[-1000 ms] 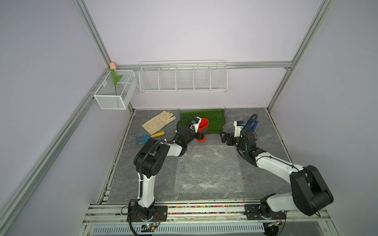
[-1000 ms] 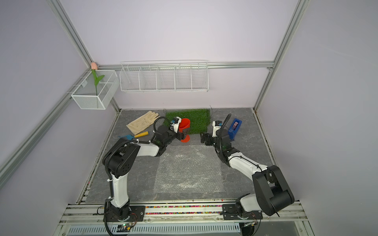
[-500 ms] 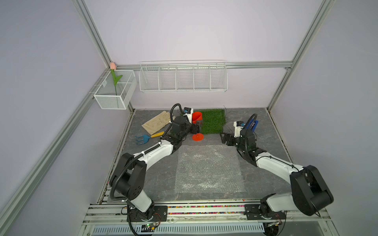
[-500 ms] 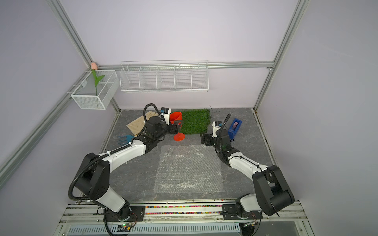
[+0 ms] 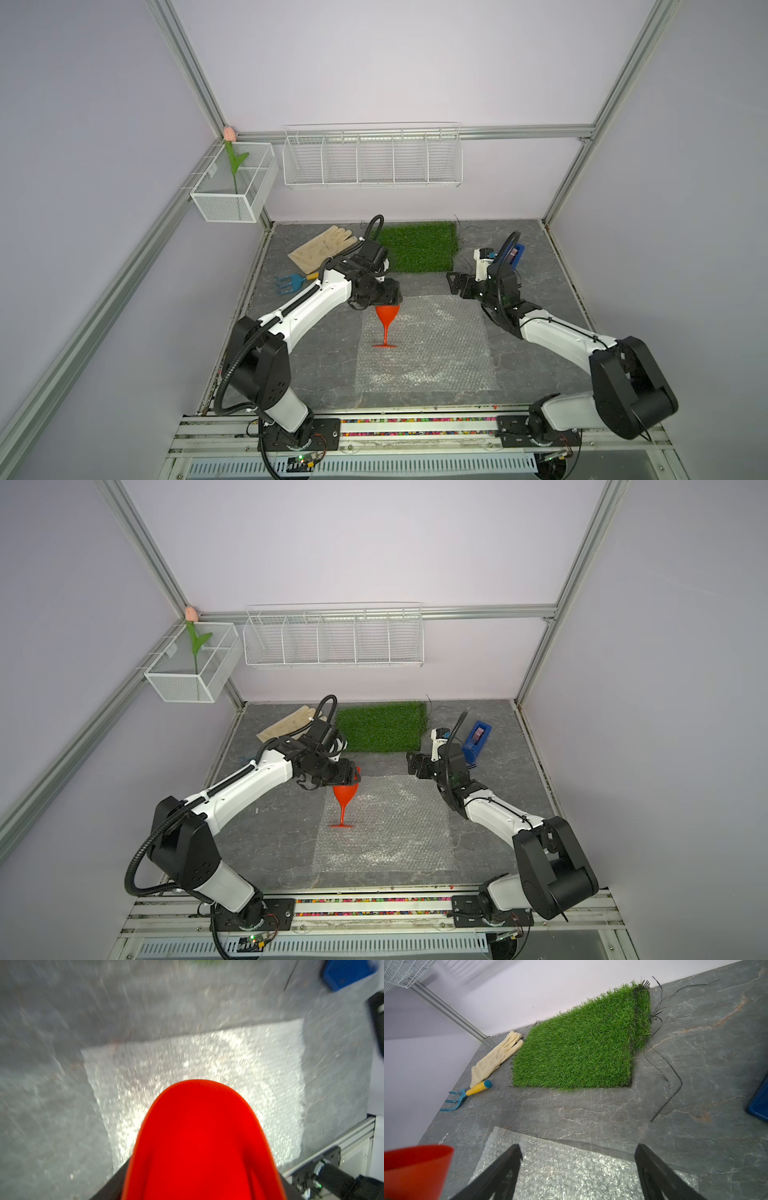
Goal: Wrap wine glasses in bubble wrap
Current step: Place the wine glass on the bubble wrap.
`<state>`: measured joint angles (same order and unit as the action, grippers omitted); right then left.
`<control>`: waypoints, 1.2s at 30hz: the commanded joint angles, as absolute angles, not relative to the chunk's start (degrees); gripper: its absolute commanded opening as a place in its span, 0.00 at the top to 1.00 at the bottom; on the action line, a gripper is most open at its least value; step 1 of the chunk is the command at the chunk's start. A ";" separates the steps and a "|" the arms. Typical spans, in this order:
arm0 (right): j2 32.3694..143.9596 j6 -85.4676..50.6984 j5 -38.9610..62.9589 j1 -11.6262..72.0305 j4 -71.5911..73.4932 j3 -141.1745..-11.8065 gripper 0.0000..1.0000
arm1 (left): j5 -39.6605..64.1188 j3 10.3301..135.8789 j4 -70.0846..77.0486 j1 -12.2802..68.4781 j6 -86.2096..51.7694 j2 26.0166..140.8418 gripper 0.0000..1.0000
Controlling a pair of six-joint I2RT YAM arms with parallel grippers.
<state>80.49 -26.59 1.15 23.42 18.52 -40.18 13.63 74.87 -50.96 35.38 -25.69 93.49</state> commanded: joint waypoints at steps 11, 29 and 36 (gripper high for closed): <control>79.75 -27.43 1.47 23.82 18.16 -40.91 0.11 | 16.04 70.83 -57.12 35.30 -33.33 100.28 0.57; 80.07 -27.42 1.43 23.75 18.02 -41.18 0.11 | 13.67 69.53 -53.91 34.39 -33.05 104.13 0.39; 79.71 -28.13 1.64 23.82 16.88 -41.41 0.11 | 11.72 71.06 -55.05 34.30 -31.93 100.25 0.10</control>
<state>80.49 -27.09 1.34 23.42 17.85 -40.18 13.93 70.17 -53.32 34.50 -32.51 102.65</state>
